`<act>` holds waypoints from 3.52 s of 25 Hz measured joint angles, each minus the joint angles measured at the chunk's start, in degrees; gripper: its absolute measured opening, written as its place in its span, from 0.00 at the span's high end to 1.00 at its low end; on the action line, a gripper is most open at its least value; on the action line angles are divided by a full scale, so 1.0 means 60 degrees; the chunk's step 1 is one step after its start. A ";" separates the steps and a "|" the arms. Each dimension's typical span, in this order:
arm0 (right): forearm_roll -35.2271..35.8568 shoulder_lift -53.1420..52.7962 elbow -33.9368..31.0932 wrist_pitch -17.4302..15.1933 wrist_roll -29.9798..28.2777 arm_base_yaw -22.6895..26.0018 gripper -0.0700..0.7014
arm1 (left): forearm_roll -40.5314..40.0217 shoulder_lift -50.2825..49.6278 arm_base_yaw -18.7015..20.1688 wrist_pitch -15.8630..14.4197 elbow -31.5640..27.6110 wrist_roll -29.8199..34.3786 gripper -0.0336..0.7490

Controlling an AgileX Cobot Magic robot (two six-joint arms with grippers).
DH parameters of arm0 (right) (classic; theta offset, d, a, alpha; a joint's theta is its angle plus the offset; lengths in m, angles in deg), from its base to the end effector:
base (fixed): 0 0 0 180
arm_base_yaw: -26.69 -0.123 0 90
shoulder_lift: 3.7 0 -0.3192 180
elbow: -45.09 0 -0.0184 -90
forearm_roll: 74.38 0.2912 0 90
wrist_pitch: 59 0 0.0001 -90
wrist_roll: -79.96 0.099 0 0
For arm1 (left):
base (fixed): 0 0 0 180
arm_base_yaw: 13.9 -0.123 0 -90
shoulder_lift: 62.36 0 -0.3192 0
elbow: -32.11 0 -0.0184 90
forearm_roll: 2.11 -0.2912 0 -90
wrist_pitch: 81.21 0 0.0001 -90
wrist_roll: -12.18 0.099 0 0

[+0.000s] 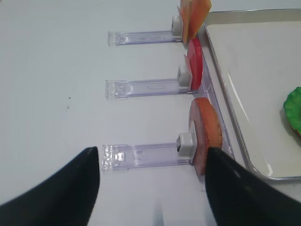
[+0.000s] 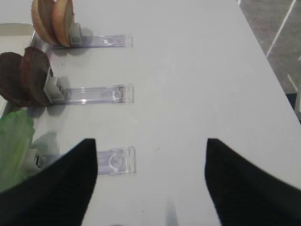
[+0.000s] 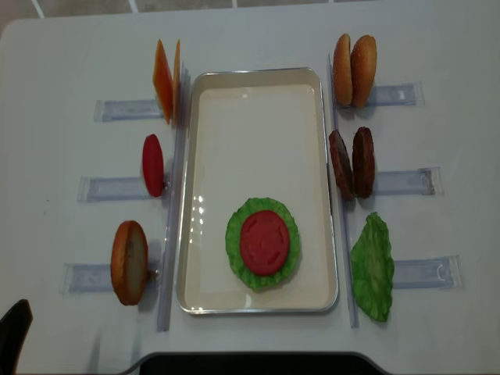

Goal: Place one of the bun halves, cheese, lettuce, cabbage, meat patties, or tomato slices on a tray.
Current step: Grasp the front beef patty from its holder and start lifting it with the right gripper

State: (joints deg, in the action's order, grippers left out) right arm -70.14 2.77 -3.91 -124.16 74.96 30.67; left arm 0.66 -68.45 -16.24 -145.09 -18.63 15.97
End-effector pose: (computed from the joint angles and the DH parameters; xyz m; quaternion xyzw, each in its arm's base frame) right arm -0.0022 0.0068 0.2889 -0.0109 0.8681 -0.0020 0.4963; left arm 0.0015 -0.0042 0.2810 0.0125 0.8688 0.0023 0.4951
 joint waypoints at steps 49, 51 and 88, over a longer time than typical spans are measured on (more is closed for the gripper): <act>0.0320 0.7086 0.1731 -0.0292 0.0000 0.0000 0.33 | 0.0000 0.0000 0.0000 0.0009 0.0000 0.0000 0.27; 0.0453 0.7853 0.2216 -0.0598 0.0000 0.0000 0.33 | 0.0000 0.0000 0.0000 0.0009 0.0000 0.0000 0.27; 0.0270 1.3723 0.7780 -0.0810 0.0024 0.0000 0.35 | -0.0004 0.0000 0.0000 0.0009 0.0000 0.0000 0.27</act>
State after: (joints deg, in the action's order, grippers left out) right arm -68.52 85.11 42.77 -129.02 75.10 30.67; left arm 0.63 -68.45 -16.24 -145.04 -18.63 15.97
